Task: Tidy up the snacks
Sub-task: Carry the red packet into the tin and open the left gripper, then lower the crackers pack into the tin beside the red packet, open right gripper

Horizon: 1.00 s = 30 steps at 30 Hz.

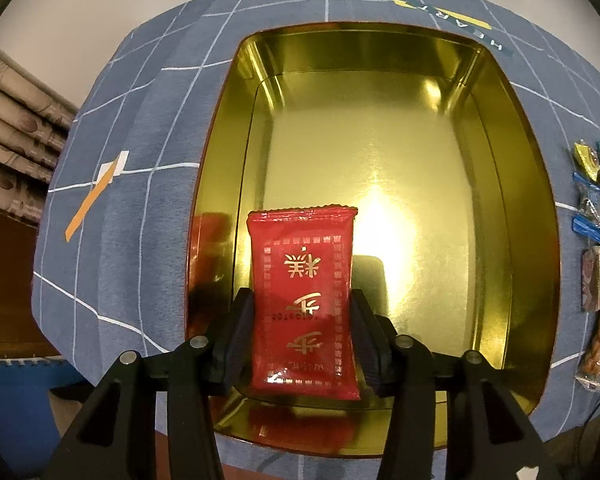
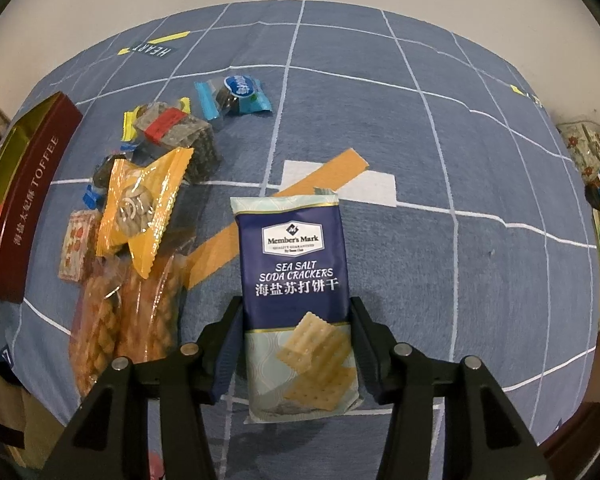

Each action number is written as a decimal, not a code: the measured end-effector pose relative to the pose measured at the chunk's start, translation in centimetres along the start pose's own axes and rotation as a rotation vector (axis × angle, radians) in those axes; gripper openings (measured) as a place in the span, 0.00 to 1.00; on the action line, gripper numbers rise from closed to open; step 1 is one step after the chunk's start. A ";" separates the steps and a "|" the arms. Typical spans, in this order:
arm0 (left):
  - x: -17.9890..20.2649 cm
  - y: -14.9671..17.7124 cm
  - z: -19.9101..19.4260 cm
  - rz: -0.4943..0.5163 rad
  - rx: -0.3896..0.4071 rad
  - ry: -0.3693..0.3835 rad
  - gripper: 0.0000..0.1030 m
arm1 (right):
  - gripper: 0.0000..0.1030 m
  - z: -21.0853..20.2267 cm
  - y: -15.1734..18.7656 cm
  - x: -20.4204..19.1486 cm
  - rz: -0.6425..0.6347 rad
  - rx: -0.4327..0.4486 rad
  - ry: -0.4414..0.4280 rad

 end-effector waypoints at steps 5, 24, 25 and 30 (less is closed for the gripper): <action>-0.6 0.2 -1.1 -0.011 0.054 0.036 0.50 | 0.50 -0.5 0.1 0.6 0.051 0.012 -0.024; -6.7 4.8 -4.6 -0.313 0.233 0.148 0.65 | 0.50 -8.4 -3.4 -11.0 -0.131 0.171 -0.175; -7.0 5.1 -4.5 -0.325 0.232 0.148 0.65 | 0.50 -8.6 -3.6 -12.3 -0.152 0.173 -0.192; -9.0 7.1 -4.4 -0.396 0.235 0.166 0.67 | 0.50 -9.2 -4.7 -18.7 -0.234 0.178 -0.258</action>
Point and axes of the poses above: each gripper's, at about its wrist camera, not at the fingertips, and z roughly the way its jaws point, x to its right, y to its underside, the point moved 1 cm from there along z, roughly the way its jaws point, and after that the axes turned 10 degrees about -x, right-handed, at the moved point
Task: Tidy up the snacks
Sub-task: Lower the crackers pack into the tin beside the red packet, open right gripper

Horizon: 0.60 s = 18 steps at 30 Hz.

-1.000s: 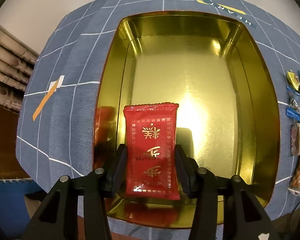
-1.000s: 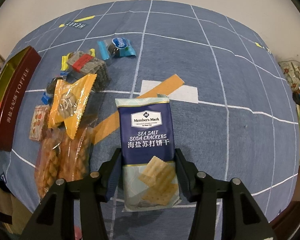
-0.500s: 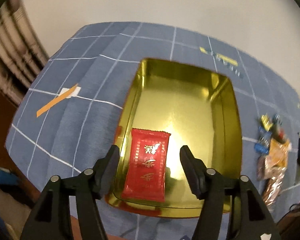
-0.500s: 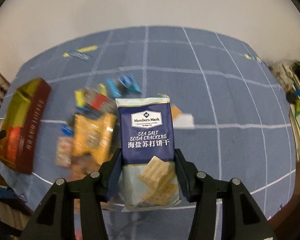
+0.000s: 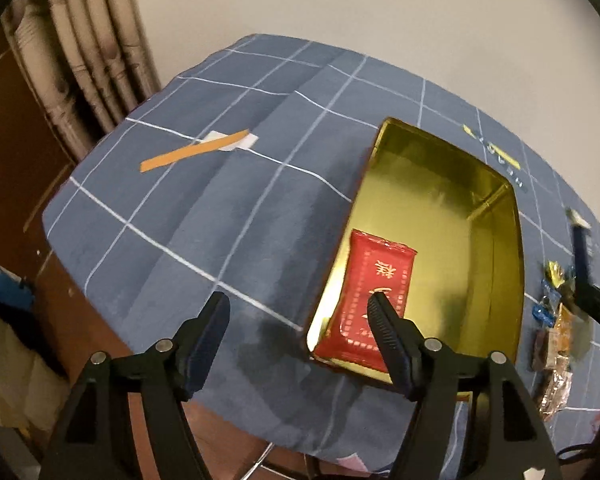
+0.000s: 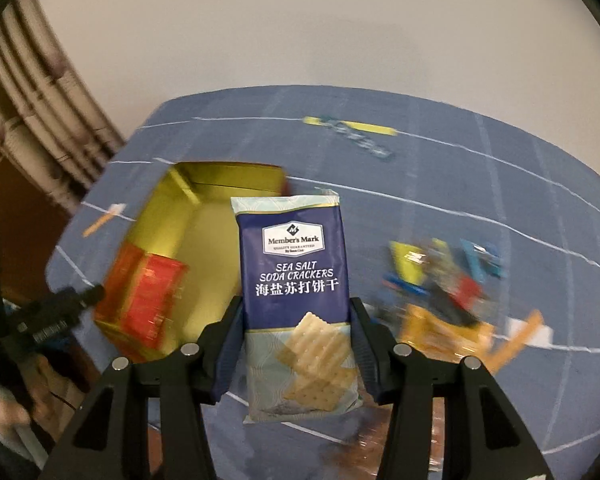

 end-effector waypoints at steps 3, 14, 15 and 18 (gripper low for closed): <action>-1.2 0.4 -0.4 -0.046 0.019 -0.010 0.68 | 0.50 1.1 -1.0 -2.5 -0.016 -0.008 -0.030; -2.6 0.2 0.1 -0.112 -0.010 0.012 0.68 | 0.50 5.9 -2.3 -8.5 -0.018 -0.072 -0.071; -2.6 0.2 0.2 -0.113 -0.013 0.011 0.68 | 0.50 6.3 -2.3 -8.6 -0.012 -0.075 -0.053; -2.7 0.2 0.5 -0.116 -0.029 0.031 0.68 | 0.50 7.6 -2.0 -8.5 0.026 -0.094 -0.025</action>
Point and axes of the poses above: each gripper's, at about its wrist camera, not at the fingertips, and z roughly the way its jaws point, x to its right, y to its underside, the point moved 1 cm from there along z, roughly the way its jaws point, and after that the axes turned 10 degrees about -x, right-handed, at the moved point
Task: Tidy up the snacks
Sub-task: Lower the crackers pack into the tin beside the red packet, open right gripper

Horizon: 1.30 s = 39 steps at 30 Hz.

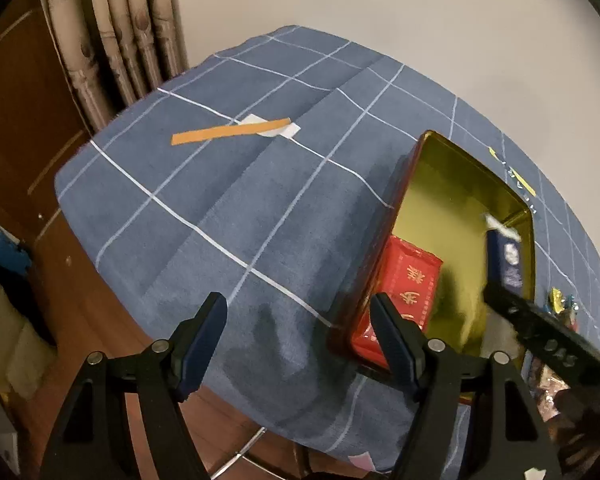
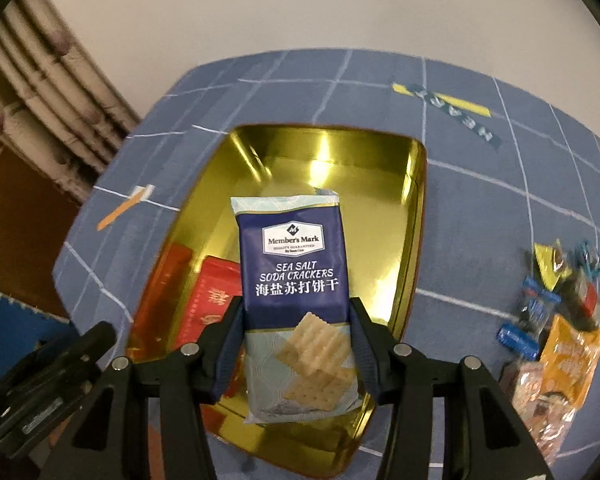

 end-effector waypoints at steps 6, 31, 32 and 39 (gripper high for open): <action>-0.1 0.0 0.2 -0.008 -0.009 -0.004 0.68 | 0.50 2.1 0.5 -0.5 0.030 -0.039 0.025; 0.3 0.1 0.6 0.014 -0.029 -0.006 0.68 | 0.50 2.5 1.3 -0.8 0.050 -0.060 0.117; 0.3 0.1 0.6 0.013 -0.028 -0.006 0.68 | 0.50 2.5 1.3 -0.8 0.049 -0.061 0.119; 0.7 0.3 0.5 0.026 -0.023 -0.008 0.68 | 0.53 2.4 1.2 -1.3 0.017 -0.062 0.130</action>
Point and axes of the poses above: each gripper's, at about its wrist camera, not at the fingertips, and z roughly the way its jaws point, x to its right, y to its underside, the point moved 1 cm from there along z, roughly the way its jaws point, and after that the axes turned 10 degrees about -x, right-handed, at the moved point
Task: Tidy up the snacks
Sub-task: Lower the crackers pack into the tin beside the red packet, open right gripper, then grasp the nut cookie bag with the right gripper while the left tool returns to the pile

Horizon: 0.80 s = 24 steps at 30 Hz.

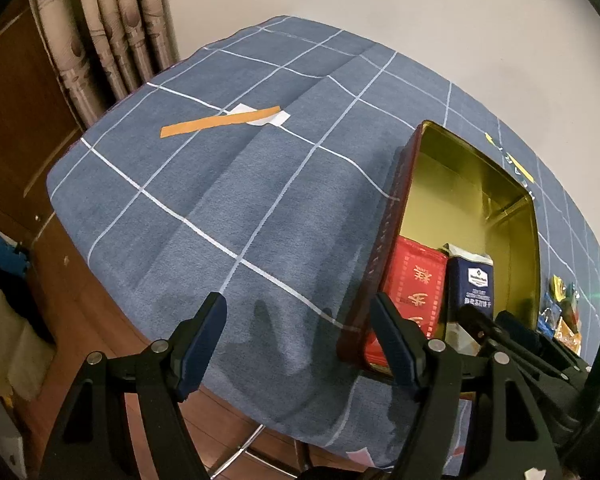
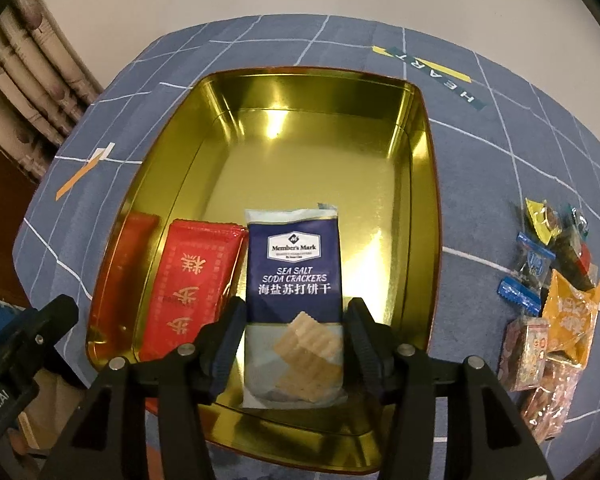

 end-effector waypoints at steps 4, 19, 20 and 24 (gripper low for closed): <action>0.4 0.0 0.0 0.020 0.008 -0.004 0.68 | 0.53 -0.7 0.1 -0.3 -0.024 0.013 -0.004; 1.4 0.3 -0.8 0.063 0.048 -0.026 0.68 | 0.54 -7.4 3.2 6.3 -0.074 0.129 0.012; 1.5 0.4 -0.9 0.066 0.052 -0.030 0.68 | 0.54 -7.7 3.6 7.7 -0.052 0.128 0.023; 2.2 0.6 -1.2 0.091 0.068 -0.047 0.68 | 0.54 -8.8 5.6 13.8 0.052 0.121 0.080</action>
Point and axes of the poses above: each gripper's, at about its wrist camera, not at the fingertips, and z roughly the way its jaws point, x to its right, y to its underside, the point moved 1 cm from there along z, roughly the way its jaws point, and after that the axes turned 10 degrees about -x, right-handed, at the moved point
